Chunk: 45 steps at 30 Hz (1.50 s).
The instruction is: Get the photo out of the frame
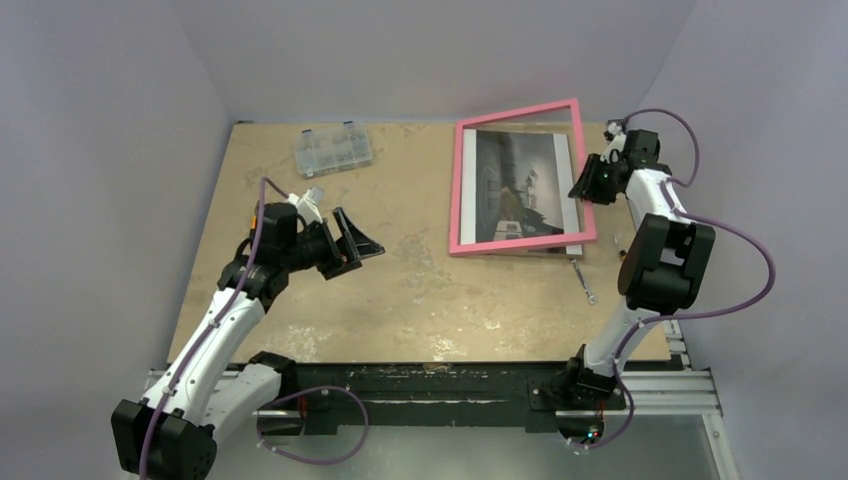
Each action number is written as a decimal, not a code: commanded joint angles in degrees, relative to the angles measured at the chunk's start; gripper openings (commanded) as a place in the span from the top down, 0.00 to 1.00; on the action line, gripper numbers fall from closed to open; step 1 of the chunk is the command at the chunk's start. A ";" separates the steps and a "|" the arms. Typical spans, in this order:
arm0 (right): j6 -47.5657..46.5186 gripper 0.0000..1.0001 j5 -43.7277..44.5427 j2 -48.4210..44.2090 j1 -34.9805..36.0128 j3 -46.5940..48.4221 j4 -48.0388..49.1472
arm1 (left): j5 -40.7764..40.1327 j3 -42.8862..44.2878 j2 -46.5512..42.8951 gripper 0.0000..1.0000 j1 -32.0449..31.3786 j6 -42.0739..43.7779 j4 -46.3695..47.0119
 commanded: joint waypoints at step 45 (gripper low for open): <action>21.21 1.00 26.29 23.15 47.59 24.92 3.01 | -11.70 11.70 -8.09 0.15 -1.22 13.50 -15.99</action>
